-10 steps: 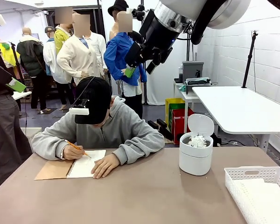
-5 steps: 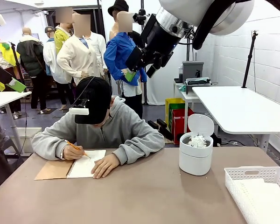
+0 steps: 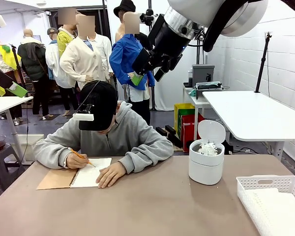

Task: Sort the paper based on its condition.
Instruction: If a person hands you a paper, place it in the Organizing basket , and if it's crumpled, put it in the Trash can.

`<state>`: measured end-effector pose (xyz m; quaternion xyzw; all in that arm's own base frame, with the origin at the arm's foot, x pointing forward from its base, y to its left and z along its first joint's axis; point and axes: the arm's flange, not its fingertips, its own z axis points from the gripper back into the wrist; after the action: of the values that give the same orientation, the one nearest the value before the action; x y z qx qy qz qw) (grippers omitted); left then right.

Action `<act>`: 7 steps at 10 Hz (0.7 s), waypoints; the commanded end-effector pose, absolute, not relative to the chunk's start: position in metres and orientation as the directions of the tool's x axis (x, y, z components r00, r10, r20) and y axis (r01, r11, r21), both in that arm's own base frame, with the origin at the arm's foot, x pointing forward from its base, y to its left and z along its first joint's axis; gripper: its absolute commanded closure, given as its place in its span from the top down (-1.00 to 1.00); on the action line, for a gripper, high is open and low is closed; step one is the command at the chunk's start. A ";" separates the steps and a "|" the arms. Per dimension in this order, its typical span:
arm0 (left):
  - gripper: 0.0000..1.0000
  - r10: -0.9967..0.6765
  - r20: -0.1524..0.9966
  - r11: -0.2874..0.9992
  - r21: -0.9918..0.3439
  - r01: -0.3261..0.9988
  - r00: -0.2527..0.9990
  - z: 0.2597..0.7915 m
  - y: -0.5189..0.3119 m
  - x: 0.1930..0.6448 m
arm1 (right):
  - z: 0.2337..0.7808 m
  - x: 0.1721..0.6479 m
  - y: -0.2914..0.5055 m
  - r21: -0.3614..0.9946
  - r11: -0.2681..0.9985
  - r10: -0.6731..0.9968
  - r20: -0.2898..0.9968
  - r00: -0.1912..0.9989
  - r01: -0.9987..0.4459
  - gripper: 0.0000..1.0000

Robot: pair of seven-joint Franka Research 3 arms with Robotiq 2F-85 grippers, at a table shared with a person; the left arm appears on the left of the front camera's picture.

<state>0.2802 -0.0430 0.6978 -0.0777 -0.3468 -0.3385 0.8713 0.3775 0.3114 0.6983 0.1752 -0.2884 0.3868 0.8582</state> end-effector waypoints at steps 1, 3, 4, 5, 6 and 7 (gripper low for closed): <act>1.00 -0.534 0.658 0.760 0.098 0.642 0.531 0.698 -0.042 0.280 | 0.698 0.377 0.312 0.079 0.640 0.562 0.630 0.535 -0.765 1.00; 1.00 -0.534 0.658 0.760 0.098 0.642 0.531 0.698 -0.042 0.280 | 0.698 0.377 0.312 0.079 0.640 0.562 0.630 0.535 -0.765 1.00; 1.00 -0.534 0.658 0.760 0.098 0.642 0.531 0.698 -0.042 0.280 | 0.698 0.377 0.312 0.079 0.640 0.562 0.630 0.535 -0.765 1.00; 1.00 -0.534 0.658 0.760 0.098 0.642 0.531 0.698 -0.042 0.280 | 0.698 0.377 0.312 0.079 0.640 0.562 0.630 0.535 -0.765 1.00; 1.00 -0.534 0.658 0.760 0.098 0.642 0.531 0.698 -0.042 0.280 | 0.698 0.377 0.312 0.079 0.640 0.562 0.630 0.535 -0.765 1.00; 1.00 -0.534 0.658 0.760 0.098 0.642 0.531 0.698 -0.042 0.280 | 0.698 0.377 0.312 0.079 0.640 0.562 0.630 0.535 -0.765 1.00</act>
<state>0.2802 -0.0430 0.6978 -0.0777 -0.3468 -0.3385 0.8713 0.3775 0.3114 0.6983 0.1752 -0.2884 0.3868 0.8582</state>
